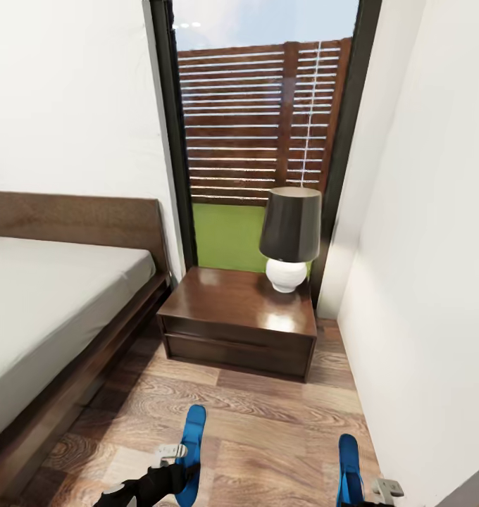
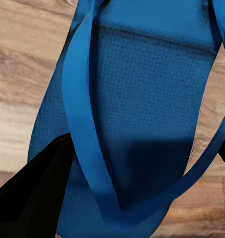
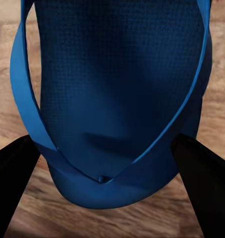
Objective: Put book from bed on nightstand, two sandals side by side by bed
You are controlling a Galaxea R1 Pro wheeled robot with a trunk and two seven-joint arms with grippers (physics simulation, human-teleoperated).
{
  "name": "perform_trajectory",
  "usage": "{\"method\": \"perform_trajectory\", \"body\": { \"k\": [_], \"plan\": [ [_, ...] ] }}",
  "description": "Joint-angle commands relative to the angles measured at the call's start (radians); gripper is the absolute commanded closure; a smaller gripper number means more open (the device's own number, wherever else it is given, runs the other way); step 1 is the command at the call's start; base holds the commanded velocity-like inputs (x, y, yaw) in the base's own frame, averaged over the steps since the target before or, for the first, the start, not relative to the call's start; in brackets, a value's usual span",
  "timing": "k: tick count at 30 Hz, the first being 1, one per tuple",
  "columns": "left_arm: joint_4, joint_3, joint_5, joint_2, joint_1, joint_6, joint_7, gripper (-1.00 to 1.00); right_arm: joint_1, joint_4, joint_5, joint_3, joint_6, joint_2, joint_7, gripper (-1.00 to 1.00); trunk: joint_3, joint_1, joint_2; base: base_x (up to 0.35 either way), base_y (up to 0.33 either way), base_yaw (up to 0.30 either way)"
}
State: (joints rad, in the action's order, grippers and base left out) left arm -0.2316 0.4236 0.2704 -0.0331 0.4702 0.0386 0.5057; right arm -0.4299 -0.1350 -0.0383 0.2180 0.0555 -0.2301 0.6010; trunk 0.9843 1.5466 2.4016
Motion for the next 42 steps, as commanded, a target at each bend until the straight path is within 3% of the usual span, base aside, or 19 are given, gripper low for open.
{"method": "perform_trajectory", "body": {
  "k": [1, 42],
  "plan": [
    [0.0, 0.007, 0.01, -0.001, 0.001, 0.004, 0.002, 1.0, 0.0, -0.002, -0.003, 0.009, 0.006, 0.0, 0.005, 1.0, 0.001, 0.0, 0.0, 0.0, 0.0, 0.294],
    [0.001, 0.007, 0.011, -0.001, 0.001, 0.004, 0.001, 1.0, 0.0, -0.002, -0.002, 0.009, 0.006, 0.0, 0.005, 1.0, 0.001, 0.0, 0.0, 0.0, 0.0, 0.294]
  ]
}}
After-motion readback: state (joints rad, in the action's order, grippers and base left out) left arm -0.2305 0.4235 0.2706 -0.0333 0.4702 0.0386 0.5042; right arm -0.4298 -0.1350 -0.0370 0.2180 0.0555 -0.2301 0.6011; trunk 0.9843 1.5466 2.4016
